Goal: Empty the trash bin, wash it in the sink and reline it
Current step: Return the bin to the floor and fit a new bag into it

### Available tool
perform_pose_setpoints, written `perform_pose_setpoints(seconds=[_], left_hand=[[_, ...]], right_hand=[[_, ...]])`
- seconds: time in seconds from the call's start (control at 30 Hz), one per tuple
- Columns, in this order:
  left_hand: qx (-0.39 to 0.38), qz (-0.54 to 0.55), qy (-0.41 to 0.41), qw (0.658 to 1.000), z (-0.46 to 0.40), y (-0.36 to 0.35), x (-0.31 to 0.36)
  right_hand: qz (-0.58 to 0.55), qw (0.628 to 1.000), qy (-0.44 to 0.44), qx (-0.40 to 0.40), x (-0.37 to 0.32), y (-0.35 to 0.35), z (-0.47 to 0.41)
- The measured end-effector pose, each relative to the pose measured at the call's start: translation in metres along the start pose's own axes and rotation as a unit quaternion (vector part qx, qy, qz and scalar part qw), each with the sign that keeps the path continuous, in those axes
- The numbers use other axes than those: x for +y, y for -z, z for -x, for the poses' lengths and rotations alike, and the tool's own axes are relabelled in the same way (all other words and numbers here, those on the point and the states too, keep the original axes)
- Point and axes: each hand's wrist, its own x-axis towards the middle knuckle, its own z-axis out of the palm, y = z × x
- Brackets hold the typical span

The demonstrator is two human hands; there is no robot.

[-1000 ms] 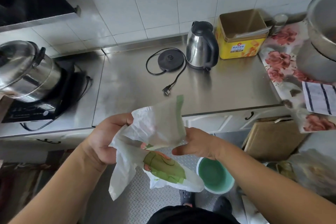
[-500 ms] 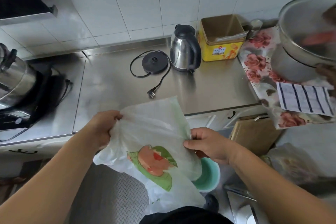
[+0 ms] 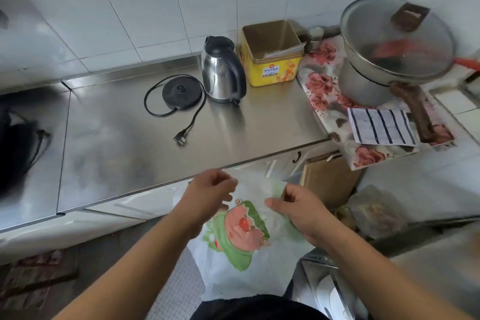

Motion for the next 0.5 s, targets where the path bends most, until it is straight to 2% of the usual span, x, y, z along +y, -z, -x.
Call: perform_pose_setpoints(seconds=[0.07,0.17,0.3,0.43,0.5], left_hand=[[-0.092,0.031,0.07,0.993,0.01,-0.025,-0.001],[-0.141,0.037,0.107,0.983,0.016,-0.047,-0.002],[-0.141,0.018,0.102,0.985,0.018,-0.058,-0.002],[-0.106,-0.057,0.087,0.989,0.018,-0.063,-0.003],[-0.095,-0.051,0.087,0.99,0.018,-0.065,-0.004]], right_hand=[[0.029,0.999,0.012,0.003,0.003,0.0,0.003],[0.064,0.997,0.033,-0.018,0.003,-0.002,0.008],[0.19,0.981,0.031,0.0,0.002,-0.006,0.014],[0.209,0.978,0.017,-0.001,0.008,-0.006,0.013],[0.191,0.981,0.028,-0.021,0.011,-0.007,0.015]])
